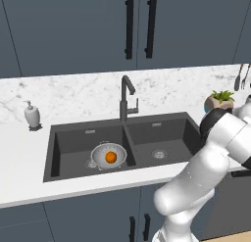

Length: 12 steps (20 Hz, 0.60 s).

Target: Put the colander in the sink, put the orange, mango in the colander, and turn on the sink faucet and pour water over the colander.

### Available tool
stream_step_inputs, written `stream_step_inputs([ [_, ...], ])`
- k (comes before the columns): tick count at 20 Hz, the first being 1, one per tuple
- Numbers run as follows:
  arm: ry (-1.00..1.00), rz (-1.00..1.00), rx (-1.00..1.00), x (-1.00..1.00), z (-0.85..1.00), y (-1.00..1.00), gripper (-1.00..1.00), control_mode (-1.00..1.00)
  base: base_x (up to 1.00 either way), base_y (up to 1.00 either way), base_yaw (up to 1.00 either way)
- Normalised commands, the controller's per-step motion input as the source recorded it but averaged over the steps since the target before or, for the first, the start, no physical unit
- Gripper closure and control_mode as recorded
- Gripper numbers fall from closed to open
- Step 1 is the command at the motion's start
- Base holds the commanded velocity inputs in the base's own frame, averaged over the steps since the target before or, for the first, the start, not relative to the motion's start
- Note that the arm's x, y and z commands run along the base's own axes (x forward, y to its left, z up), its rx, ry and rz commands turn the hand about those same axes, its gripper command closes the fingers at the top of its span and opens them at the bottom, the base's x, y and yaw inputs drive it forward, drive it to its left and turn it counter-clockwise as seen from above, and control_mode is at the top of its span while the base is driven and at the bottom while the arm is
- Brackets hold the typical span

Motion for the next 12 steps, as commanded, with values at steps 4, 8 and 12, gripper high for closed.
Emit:
stream_step_inputs([
  [4,0.04,0.15,0.00,0.23,-0.23,-0.11,-1.00,-1.00,0.00,0.00,0.00],
  [8,0.01,0.13,0.00,0.11,-0.21,-0.15,-1.00,-1.00,0.00,0.00,0.00],
  [12,0.02,0.11,0.00,0.07,-0.23,-0.15,-1.00,-1.00,0.00,0.00,0.00],
])
